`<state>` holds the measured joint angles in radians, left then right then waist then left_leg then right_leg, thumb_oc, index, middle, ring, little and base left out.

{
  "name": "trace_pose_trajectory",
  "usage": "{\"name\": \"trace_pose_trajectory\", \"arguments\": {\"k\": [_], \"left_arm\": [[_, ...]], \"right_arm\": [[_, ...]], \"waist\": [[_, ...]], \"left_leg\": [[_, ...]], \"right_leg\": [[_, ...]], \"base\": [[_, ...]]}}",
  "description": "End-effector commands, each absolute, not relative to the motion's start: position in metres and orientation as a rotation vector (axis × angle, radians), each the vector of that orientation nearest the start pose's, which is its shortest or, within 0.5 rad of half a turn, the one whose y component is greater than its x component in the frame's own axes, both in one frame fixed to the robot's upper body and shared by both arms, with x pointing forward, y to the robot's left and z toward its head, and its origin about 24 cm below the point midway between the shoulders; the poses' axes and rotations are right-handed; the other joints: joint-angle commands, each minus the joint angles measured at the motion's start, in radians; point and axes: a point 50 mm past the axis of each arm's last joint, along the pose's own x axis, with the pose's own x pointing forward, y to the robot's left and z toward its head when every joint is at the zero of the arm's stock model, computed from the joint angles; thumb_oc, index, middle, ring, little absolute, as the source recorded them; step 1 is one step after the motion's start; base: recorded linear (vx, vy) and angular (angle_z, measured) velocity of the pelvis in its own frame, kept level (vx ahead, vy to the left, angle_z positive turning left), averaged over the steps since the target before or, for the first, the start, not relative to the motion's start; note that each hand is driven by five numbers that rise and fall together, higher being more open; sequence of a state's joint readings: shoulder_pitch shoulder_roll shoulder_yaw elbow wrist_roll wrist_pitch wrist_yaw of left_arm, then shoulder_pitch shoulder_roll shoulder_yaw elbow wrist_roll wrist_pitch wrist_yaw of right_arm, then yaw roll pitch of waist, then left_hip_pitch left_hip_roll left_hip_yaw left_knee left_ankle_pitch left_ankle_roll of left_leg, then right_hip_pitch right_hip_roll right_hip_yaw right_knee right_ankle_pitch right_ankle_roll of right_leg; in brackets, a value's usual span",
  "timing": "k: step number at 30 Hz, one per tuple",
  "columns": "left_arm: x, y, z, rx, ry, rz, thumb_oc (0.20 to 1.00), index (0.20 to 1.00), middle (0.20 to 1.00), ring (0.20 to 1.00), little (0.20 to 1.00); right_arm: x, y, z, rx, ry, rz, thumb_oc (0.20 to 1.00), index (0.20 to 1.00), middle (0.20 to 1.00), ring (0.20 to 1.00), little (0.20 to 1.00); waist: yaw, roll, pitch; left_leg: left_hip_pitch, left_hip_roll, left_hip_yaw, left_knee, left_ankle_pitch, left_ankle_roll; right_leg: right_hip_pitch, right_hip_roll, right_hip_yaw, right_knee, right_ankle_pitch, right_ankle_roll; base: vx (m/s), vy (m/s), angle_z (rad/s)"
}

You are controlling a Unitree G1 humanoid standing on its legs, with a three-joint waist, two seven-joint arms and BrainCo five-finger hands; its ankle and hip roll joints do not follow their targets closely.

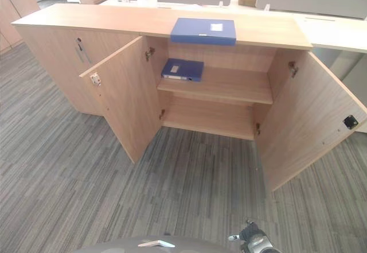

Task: Put the empty folder in the office cabinet

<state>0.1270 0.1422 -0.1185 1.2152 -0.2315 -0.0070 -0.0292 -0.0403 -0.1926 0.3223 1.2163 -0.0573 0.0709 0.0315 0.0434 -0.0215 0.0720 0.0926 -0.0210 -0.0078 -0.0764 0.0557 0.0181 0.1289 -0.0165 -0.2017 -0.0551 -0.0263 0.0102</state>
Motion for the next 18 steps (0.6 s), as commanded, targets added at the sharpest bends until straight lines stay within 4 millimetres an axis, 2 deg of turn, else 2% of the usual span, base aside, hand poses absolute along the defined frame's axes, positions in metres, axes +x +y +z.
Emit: {"name": "trace_pose_trajectory", "arguments": {"k": [1, 18], "left_arm": [[0.0426, 0.2009, -0.1753, -0.013, 1.33, 0.139, 1.0, 1.0, 1.0, 1.0, 1.0], [0.0373, 0.197, -0.1768, -0.065, 1.355, 0.159, 1.0, 1.0, 1.0, 1.0, 1.0]], "right_arm": [[0.1132, -0.1992, -0.1627, -0.448, 1.223, 0.231, 1.0, 1.0, 1.0, 1.0, 1.0], [0.1049, -0.1947, -0.1652, -0.449, 1.238, 0.258, 1.0, 1.0, 1.0, 1.0, 1.0]], "waist": [[0.009, -0.018, -0.002], [-0.003, -0.015, -0.002]], "left_leg": [[0.013, 0.052, 0.005, -0.011, -0.088, -0.062], [0.018, 0.051, 0.013, -0.011, -0.092, -0.061]], "right_leg": [[-0.006, -0.072, -0.021, -0.032, 0.035, 0.094], [-0.004, -0.072, -0.015, -0.032, 0.034, 0.094]], "base": [[0.0, 0.0, 0.0], [0.0, 0.0, 0.0]]}}
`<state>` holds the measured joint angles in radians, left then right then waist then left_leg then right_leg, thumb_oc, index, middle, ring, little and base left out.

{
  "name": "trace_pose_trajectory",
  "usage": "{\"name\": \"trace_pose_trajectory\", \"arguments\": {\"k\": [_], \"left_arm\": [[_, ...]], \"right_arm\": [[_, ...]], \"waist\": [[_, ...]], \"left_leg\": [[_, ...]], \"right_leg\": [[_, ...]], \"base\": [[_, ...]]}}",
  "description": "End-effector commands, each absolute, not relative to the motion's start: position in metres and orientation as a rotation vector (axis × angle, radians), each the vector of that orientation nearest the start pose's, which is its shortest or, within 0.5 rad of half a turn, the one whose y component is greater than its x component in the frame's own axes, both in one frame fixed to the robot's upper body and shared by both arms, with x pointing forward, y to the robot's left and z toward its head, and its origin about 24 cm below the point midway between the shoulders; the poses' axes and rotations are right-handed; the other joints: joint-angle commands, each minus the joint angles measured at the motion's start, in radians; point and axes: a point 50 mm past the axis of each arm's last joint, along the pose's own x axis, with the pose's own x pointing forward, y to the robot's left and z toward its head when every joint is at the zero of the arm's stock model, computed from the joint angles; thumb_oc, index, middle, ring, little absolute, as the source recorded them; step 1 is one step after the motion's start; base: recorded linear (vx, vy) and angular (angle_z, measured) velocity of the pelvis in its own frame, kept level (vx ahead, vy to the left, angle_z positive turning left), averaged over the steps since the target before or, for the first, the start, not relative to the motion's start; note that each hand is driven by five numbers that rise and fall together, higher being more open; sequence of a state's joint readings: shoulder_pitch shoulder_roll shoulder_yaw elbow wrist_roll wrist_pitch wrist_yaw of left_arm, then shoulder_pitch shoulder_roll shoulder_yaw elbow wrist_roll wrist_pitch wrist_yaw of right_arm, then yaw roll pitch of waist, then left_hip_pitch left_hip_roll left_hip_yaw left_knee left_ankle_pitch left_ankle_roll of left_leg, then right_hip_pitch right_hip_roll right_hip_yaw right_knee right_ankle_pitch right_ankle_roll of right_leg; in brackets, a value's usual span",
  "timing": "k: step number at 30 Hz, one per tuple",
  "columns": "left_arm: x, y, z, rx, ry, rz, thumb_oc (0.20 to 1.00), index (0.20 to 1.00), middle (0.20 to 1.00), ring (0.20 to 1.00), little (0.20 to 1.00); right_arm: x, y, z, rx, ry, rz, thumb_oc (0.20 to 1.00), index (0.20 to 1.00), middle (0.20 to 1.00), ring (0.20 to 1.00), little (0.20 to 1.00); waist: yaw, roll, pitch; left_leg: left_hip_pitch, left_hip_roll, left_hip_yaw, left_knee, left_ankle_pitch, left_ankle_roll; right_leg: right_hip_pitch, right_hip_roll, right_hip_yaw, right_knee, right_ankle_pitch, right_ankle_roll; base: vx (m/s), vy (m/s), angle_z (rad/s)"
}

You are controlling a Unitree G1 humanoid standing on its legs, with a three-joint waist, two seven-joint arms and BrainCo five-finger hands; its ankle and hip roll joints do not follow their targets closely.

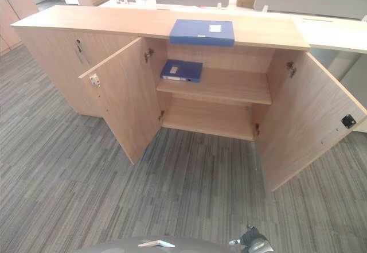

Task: Put the empty folder in the office cabinet

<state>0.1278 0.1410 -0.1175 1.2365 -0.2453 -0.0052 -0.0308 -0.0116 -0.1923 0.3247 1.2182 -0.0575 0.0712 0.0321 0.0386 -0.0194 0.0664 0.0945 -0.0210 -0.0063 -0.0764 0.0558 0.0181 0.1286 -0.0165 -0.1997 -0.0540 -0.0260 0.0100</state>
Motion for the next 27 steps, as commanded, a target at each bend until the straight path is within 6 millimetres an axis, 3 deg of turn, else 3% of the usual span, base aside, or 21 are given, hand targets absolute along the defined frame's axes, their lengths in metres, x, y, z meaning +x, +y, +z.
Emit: {"name": "trace_pose_trajectory", "arguments": {"k": [1, 27], "left_arm": [[0.037, 0.197, -0.177, -0.066, 1.355, 0.158, 1.0, 1.0, 1.0, 1.0, 1.0], [0.037, 0.2, -0.177, -0.088, 1.368, 0.176, 1.0, 1.0, 1.0, 1.0, 1.0]], "right_arm": [[0.105, -0.194, -0.165, -0.451, 1.234, 0.263, 1.0, 1.0, 1.0, 1.0, 1.0], [0.116, -0.183, -0.159, -0.478, 1.15, 0.341, 1.0, 1.0, 1.0, 1.0, 1.0]], "waist": [[0.001, -0.017, 0.004], [-0.011, -0.013, 0.013]], "left_leg": [[0.016, 0.05, 0.013, -0.011, -0.092, -0.062], [0.016, 0.058, 0.019, -0.011, -0.091, -0.069]], "right_leg": [[-0.004, -0.072, -0.016, -0.033, 0.034, 0.094], [-0.007, -0.068, -0.014, -0.032, 0.028, 0.091]], "base": [[0.0, 0.0, 0.0], [0.0, 0.0, 0.0]]}}
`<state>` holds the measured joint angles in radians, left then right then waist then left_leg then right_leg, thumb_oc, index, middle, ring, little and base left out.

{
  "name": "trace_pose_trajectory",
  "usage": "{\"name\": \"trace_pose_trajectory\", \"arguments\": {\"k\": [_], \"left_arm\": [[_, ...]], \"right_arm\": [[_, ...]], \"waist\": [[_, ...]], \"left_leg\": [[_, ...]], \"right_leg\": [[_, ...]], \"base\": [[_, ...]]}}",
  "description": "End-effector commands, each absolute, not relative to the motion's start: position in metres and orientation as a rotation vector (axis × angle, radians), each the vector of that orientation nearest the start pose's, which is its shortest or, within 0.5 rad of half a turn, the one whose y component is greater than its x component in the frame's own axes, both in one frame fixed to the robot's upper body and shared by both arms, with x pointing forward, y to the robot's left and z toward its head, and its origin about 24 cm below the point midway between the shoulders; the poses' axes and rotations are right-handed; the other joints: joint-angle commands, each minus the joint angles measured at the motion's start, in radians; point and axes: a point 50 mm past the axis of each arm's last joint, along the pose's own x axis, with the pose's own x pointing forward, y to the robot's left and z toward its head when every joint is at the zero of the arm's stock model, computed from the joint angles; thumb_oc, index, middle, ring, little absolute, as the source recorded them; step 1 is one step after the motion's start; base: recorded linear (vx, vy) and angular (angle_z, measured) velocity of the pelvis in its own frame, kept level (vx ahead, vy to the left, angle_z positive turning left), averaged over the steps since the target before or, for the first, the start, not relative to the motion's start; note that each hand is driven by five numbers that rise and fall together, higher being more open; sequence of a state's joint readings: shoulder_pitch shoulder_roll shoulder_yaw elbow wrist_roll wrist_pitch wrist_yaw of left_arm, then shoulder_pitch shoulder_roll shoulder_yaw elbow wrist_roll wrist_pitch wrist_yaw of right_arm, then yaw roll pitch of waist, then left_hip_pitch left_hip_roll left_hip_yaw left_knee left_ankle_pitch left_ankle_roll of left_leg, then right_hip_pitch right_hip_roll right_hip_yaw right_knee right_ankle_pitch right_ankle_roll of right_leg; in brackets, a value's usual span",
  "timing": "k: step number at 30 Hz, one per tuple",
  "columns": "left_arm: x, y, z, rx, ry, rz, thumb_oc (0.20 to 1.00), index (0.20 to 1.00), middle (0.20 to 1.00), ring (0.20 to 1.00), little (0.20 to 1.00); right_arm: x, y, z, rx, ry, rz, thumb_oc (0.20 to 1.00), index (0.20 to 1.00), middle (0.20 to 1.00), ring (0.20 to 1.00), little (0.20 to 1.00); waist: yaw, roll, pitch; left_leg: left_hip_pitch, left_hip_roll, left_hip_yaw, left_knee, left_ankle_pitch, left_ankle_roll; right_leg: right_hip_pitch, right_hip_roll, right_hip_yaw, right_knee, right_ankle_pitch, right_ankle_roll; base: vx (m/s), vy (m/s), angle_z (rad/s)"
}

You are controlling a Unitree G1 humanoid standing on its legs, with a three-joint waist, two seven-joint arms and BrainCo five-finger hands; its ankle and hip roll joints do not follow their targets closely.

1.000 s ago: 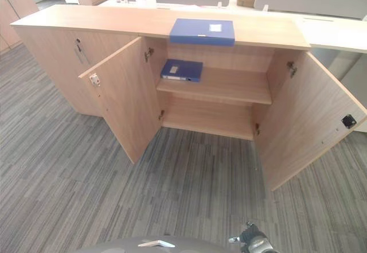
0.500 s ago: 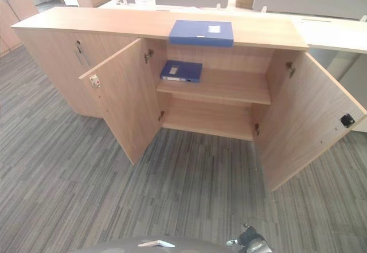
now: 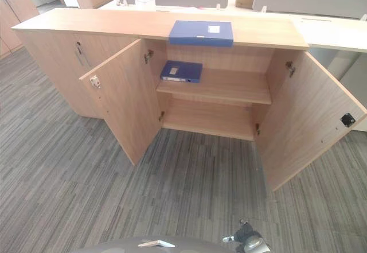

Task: Put the empty folder in the office cabinet

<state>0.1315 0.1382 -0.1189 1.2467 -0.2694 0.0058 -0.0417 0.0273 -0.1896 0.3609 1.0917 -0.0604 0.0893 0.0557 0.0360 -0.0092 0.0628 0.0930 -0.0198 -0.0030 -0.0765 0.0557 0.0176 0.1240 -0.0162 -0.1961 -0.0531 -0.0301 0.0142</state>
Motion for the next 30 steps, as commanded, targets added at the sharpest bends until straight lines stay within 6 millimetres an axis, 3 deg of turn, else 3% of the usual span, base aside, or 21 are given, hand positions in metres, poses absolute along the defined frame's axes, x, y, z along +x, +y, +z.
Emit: {"name": "trace_pose_trajectory", "arguments": {"k": [1, 7, 9, 11, 14, 18, 22, 26, 30], "left_arm": [[0.037, 0.2, -0.177, -0.088, 1.368, 0.176, 1.0, 1.0, 1.0, 1.0, 1.0], [0.037, 0.207, -0.176, -0.126, 1.357, 0.236, 1.0, 1.0, 1.0, 1.0, 1.0], [0.041, 0.208, -0.175, -0.136, 1.347, 0.252, 1.0, 1.0, 1.0, 1.0, 1.0], [0.053, 0.207, -0.173, -0.17, 1.299, 0.286, 1.0, 1.0, 1.0, 1.0, 1.0], [0.061, 0.207, -0.172, -0.199, 1.265, 0.317, 1.0, 1.0, 1.0, 1.0, 1.0], [0.06, 0.211, -0.171, -0.217, 1.255, 0.351, 1.0, 1.0, 1.0, 1.0, 1.0], [0.056, 0.212, -0.172, -0.232, 1.259, 0.388, 1.0, 1.0, 1.0, 1.0, 1.0], [0.044, 0.204, -0.174, -0.247, 1.275, 0.408, 1.0, 1.0, 1.0, 1.0, 1.0], [0.035, 0.201, -0.176, -0.241, 1.303, 0.401, 1.0, 1.0, 1.0, 1.0, 1.0]], "right_arm": [[0.116, -0.183, -0.159, -0.478, 1.15, 0.341, 1.0, 1.0, 1.0, 1.0, 1.0], [0.122, -0.18, -0.154, -0.479, 1.102, 0.358, 1.0, 1.0, 1.0, 1.0, 1.0], [0.126, -0.18, -0.152, -0.48, 1.086, 0.353, 1.0, 1.0, 1.0, 1.0, 1.0], [0.134, -0.183, -0.148, -0.491, 1.054, 0.337, 1.0, 1.0, 1.0, 1.0, 1.0], [0.136, -0.186, -0.146, -0.504, 1.046, 0.327, 1.0, 1.0, 1.0, 1.0, 1.0], [0.136, -0.191, -0.145, -0.515, 1.036, 0.311, 1.0, 1.0, 1.0, 1.0, 1.0], [0.133, -0.191, -0.146, -0.502, 1.044, 0.293, 1.0, 1.0, 1.0, 1.0, 1.0], [0.124, -0.198, -0.148, -0.484, 1.069, 0.26, 1.0, 1.0, 1.0, 1.0, 1.0], [0.117, -0.199, -0.15, -0.472, 1.08, 0.259, 1.0, 1.0, 1.0, 1.0, 1.0]], "waist": [[-0.008, -0.023, 0.017], [-0.011, -0.01, 0.043], [-0.009, -0.011, 0.06], [-0.001, -0.021, 0.105], [0.003, -0.024, 0.126], [0.008, -0.02, 0.122], [0.016, -0.01, 0.126], [0.029, 0.005, 0.135], [0.028, 0.02, 0.124]], "left_leg": [[0.017, 0.056, 0.016, -0.011, -0.091, -0.069], [0.019, 0.071, 0.011, -0.011, -0.08, -0.076], [-0.015, 0.068, 0.007, 0.042, -0.089, -0.074], [-0.131, 0.036, 0.005, 0.227, -0.119, -0.085], [-0.196, 0.032, 0.005, 0.31, -0.114, -0.098], [-0.249, 0.082, 0.007, 0.211, -0.035, -0.096], [-0.284, 0.128, -0.017, 0.081, 0.072, -0.12], [-0.276, 0.157, -0.033, 0.014, 0.115, -0.139], [-0.25, 0.159, -0.036, -0.011, 0.111, -0.147]], "right_leg": [[-0.002, -0.069, -0.017, -0.033, 0.032, 0.087], [-0.01, -0.058, -0.021, -0.01, 0.008, 0.075], [-0.024, -0.062, -0.017, 0.006, 0.001, 0.071], [-0.051, -0.078, -0.015, 0.04, -0.01, 0.055], [-0.06, -0.084, -0.026, 0.048, -0.021, 0.044], [-0.05, -0.075, -0.03, 0.054, -0.041, 0.049], [-0.036, -0.066, -0.013, 0.056, -0.063, 0.059], [-0.015, -0.059, 0.018, 0.051, -0.073, 0.07], [-0.005, -0.052, 0.029, 0.04, -0.073, 0.074]], "base": [[0.01, -0.048, 0.0], [0.03, -0.076, -0.01], [-0.08, -0.05, 0.0], [-0.14, -0.047, -0.02], [-0.06, -0.023, -0.06], [0.1, 0.037, 0.02], [0.12, 0.056, 0.15], [0.1, 0.055, -0.23], [0.07, 0.063, -0.47]]}}
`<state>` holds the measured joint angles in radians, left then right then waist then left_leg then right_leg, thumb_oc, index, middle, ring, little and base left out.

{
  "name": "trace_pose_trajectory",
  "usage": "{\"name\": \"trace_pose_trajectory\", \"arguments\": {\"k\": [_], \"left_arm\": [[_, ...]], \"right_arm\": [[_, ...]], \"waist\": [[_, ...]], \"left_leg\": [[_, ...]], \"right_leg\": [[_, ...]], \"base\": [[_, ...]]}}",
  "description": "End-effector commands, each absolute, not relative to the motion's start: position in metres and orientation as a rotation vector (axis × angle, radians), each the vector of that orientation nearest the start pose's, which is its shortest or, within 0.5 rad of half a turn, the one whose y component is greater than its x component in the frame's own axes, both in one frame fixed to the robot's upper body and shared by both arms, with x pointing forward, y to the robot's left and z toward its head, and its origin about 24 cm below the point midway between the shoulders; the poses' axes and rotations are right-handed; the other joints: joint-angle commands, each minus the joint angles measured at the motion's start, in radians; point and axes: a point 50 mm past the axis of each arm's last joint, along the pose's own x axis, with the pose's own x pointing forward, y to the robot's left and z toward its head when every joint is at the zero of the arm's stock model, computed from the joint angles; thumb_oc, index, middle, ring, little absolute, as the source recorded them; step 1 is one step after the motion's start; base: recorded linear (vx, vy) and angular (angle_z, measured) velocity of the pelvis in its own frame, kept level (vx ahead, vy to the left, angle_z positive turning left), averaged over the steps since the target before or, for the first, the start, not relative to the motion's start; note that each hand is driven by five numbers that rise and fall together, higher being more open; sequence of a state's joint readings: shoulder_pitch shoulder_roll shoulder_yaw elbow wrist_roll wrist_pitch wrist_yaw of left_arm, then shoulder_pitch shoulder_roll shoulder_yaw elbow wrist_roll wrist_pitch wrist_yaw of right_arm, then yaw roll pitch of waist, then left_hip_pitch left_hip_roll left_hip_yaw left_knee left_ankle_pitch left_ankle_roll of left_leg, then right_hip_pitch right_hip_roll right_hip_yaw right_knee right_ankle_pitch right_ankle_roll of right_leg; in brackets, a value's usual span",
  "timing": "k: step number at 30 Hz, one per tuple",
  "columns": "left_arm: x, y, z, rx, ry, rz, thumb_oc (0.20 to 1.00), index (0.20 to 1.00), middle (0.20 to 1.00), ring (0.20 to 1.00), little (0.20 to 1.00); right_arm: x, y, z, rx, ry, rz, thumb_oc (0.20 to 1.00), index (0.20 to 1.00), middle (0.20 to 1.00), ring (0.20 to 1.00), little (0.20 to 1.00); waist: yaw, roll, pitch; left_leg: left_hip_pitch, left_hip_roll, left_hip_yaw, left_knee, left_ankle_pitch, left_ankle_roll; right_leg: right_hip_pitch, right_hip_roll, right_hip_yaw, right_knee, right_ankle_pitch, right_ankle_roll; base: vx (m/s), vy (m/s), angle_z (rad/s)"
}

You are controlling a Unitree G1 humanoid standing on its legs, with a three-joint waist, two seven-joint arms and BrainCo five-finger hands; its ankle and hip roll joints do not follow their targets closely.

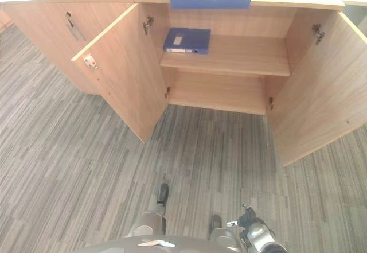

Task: Put the empty folder in the office cabinet

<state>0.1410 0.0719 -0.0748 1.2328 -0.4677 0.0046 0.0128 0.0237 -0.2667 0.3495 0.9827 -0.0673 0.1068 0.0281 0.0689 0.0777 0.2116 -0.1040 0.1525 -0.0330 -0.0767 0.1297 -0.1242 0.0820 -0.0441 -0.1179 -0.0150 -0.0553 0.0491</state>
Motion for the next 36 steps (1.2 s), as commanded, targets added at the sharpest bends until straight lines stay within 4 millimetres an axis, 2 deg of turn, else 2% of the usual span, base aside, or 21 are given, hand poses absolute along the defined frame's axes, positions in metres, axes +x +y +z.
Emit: {"name": "trace_pose_trajectory", "arguments": {"k": [1, 2, 5, 11, 13, 15, 19, 22, 23, 24, 25, 26, 28, 30, 31, 32, 33, 36], "left_arm": [[0.032, 0.201, -0.176, -0.239, 1.311, 0.399, 1.0, 1.0, 1.0, 1.0, 1.0], [0.027, 0.2, -0.177, -0.235, 1.327, 0.396, 1.0, 1.0, 1.0, 1.0, 1.0], [0.028, 0.203, -0.176, -0.215, 1.316, 0.399, 1.0, 1.0, 1.0, 1.0, 1.0], [0.028, 0.205, -0.176, -0.17, 1.317, 0.377, 1.0, 1.0, 1.0, 1.0, 1.0], [0.036, 0.204, -0.174, -0.175, 1.282, 0.371, 1.0, 1.0, 1.0, 1.0, 1.0], [0.043, 0.201, -0.173, -0.182, 1.258, 0.355, 1.0, 1.0, 1.0, 1.0, 1.0], [0.035, 0.203, -0.175, -0.166, 1.292, 0.355, 1.0, 1.0, 1.0, 1.0, 1.0], [0.032, 0.203, -0.175, -0.164, 1.304, 0.358, 1.0, 1.0, 1.0, 1.0, 1.0], [0.027, 0.202, -0.176, -0.173, 1.324, 0.36, 1.0, 1.0, 1.0, 1.0, 1.0], [0.026, 0.201, -0.176, -0.187, 1.332, 0.364, 1.0, 1.0, 1.0, 1.0, 1.0], [0.026, 0.201, -0.176, -0.184, 1.33, 0.363, 1.0, 1.0, 1.0, 1.0, 1.0], [0.027, 0.201, -0.176, -0.177, 1.334, 0.351, 1.0, 1.0, 1.0, 1.0, 1.0], [0.028, 0.203, -0.176, -0.178, 1.326, 0.362, 1.0, 1.0, 1.0, 1.0, 1.0], [0.04, 0.204, -0.175, -0.184, 1.289, 0.366, 1.0, 1.0, 1.0, 1.0, 1.0], [0.044, 0.206, -0.175, -0.189, 1.282, 0.387, 1.0, 1.0, 1.0, 1.0, 1.0], [0.044, 0.206, -0.174, -0.189, 1.282, 0.387, 1.0, 1.0, 1.0, 1.0, 1.0], [0.043, 0.207, -0.175, -0.202, 1.284, 0.405, 1.0, 1.0, 1.0, 1.0, 1.0], [0.042, 0.207, -0.175, -0.209, 1.287, 0.406, 1.0, 1.0, 1.0, 1.0, 1.0]], "right_arm": [[0.114, -0.199, -0.15, -0.465, 1.087, 0.255, 1.0, 1.0, 1.0, 1.0, 1.0], [0.109, -0.198, -0.152, -0.448, 1.101, 0.248, 1.0, 1.0, 1.0, 1.0, 1.0], [0.098, -0.195, -0.158, -0.428, 1.145, 0.251, 1.0, 1.0, 1.0, 1.0, 1.0], [0.091, -0.192, -0.161, -0.433, 1.16, 0.263, 1.0, 1.0, 1.0, 1.0, 1.0], [0.088, -0.19, -0.161, -0.432, 1.157, 0.273, 1.0, 1.0, 1.0, 1.0, 1.0], [0.087, -0.188, -0.161, -0.433, 1.155, 0.284, 1.0, 1.0, 1.0, 1.0, 1.0], [0.077, -0.189, -0.163, -0.42, 1.183, 0.276, 1.0, 1.0, 1.0, 1.0, 1.0], [0.072, -0.19, -0.164, -0.416, 1.195, 0.271, 1.0, 1.0, 1.0, 1.0, 1.0], [0.06, -0.195, -0.166, -0.409, 1.237, 0.251, 1.0, 1.0, 1.0, 1.0, 1.0], [0.055, -0.202, -0.166, -0.406, 1.253, 0.221, 1.0, 1.0, 1.0, 1.0, 1.0], [0.06, -0.203, -0.165, -0.41, 1.243, 0.207, 1.0, 1.0, 1.0, 1.0, 1.0], [0.065, -0.203, -0.164, -0.414, 1.225, 0.208, 1.0, 1.0, 1.0, 1.0, 1.0], [0.068, -0.209, -0.164, -0.425, 1.229, 0.186, 1.0, 1.0, 1.0, 1.0, 1.0], [0.077, -0.215, -0.162, -0.433, 1.217, 0.161, 1.0, 1.0, 1.0, 1.0, 1.0], [0.085, -0.223, -0.16, -0.41, 1.213, 0.092, 1.0, 1.0, 1.0, 1.0, 1.0], [0.085, -0.223, -0.16, -0.41, 1.212, 0.092, 1.0, 1.0, 1.0, 1.0, 1.0], [0.087, -0.224, -0.16, -0.4, 1.213, 0.076, 1.0, 1.0, 1.0, 1.0, 1.0], [0.087, -0.224, -0.16, -0.4, 1.211, 0.077, 1.0, 1.0, 1.0, 1.0, 1.0]], "waist": [[-0.006, -0.065, -0.027], [-0.01, -0.065, -0.03], [-0.006, -0.077, -0.027], [-0.008, -0.091, -0.021], [-0.015, -0.093, -0.017], [-0.021, -0.092, -0.014], [-0.035, -0.087, -0.008], [-0.038, -0.087, -0.007], [-0.046, -0.089, 0.007], [-0.056, -0.083, 0.029], [-0.058, -0.078, 0.035], [-0.057, -0.08, 0.037], [-0.058, -0.089, 0.041], [-0.075, -0.081, 0.054], [-0.096, -0.076, 0.079], [-0.097, -0.076, 0.079], [-0.12, -0.09, 0.089], [-0.127, -0.09, 0.094]], "left_leg": [[-0.05, -0.015, -0.002, -0.011, 0.039, -0.008], [-0.041, -0.023, 0.009, -0.011, 0.034, -0.004], [-0.034, -0.048, 0.023, -0.007, 0.023, 0.016], [-0.034, -0.085, 0.043, -0.003, -0.007, 0.054], [-0.035, -0.1, 0.05, -0.003, -0.018, 0.066], [-0.035, -0.118, 0.055, -0.003, -0.03, 0.08], [-0.011, -0.16, 0.061, -0.011, -0.055, 0.11], [-0.001, -0.174, 0.06, -0.011, -0.067, 0.12], [0.026, -0.214, 0.059, -0.011, -0.087, 0.147], [0.052, -0.249, 0.06, -0.011, -0.107, 0.174], [0.064, -0.254, 0.062, -0.011, -0.118, 0.181], [0.077, -0.26, 0.071, -0.011, -0.137, 0.184], [0.095, -0.263, 0.08, -0.011, -0.162, 0.184], [0.098, -0.248, 0.073, -0.011, -0.167, 0.172], [0.129, -0.235, 0.068, -0.011, -0.187, 0.156], [0.127, -0.235, 0.067, -0.011, -0.185, 0.156], [0.161, -0.235, 0.063, -0.011, -0.209, 0.143], [0.183, -0.226, 0.062, -0.011, -0.225, 0.135]], "right_leg": [[0.04, -0.026, -0.046, -0.003, -0.046, 0.041], [0.036, -0.036, -0.038, -0.005, -0.042, 0.046], [0.023, -0.06, -0.014, -0.005, -0.03, 0.064], [-0.007, -0.103, 0.006, 0.008, -0.01, 0.101], [-0.025, -0.121, 0.02, 0.024, -0.001, 0.115], [-0.045, -0.141, 0.033, 0.053, 0.005, 0.13], [-0.092, -0.186, 0.055, 0.159, 0.039, 0.154], [-0.109, -0.204, 0.056, 0.202, 0.064, 0.156], [-0.155, -0.256, 0.061, 0.328, 0.168, 0.149], [-0.221, -0.308, 0.066, 0.455, 0.307, 0.133], [-0.244, -0.327, 0.041, 0.504, 0.311, 0.123], [-0.269, -0.368, 0.001, 0.52, 0.329, 0.125], [-0.295, -0.403, -0.036, 0.471, 0.352, 0.139], [-0.341, -0.397, -0.06, 0.342, 0.337, 0.15], [-0.356, -0.363, -0.073, 0.188, 0.325, 0.168], [-0.355, -0.363, -0.075, 0.184, 0.328, 0.167], [-0.398, -0.318, -0.071, 0.066, 0.335, 0.183], [-0.399, -0.293, -0.077, 0.018, 0.347, 0.191]], "base": [[0.06, 0.113, -0.27], [0.11, 0.198, -0.28], [0.09, 0.146, -0.18], [0.06, 0.121, -0.17], [0.05, 0.142, -0.13], [0.07, 0.172, -0.11], [0.09, 0.181, -0.14], [0.07, 0.146, -0.16], [0.09, 0.407, -0.07], [0.13, 0.501, -0.21], [0.15, 0.413, -0.2], [0.18, 0.207, -0.12], [0.17, 0.037, -0.08], [0.18, -0.13, -0.2], [0.17, -0.137, -0.2], [0.32, -0.177, -0.21], [0.18, -0.087, -0.09], [0.26, -0.113, -0.2]]}}
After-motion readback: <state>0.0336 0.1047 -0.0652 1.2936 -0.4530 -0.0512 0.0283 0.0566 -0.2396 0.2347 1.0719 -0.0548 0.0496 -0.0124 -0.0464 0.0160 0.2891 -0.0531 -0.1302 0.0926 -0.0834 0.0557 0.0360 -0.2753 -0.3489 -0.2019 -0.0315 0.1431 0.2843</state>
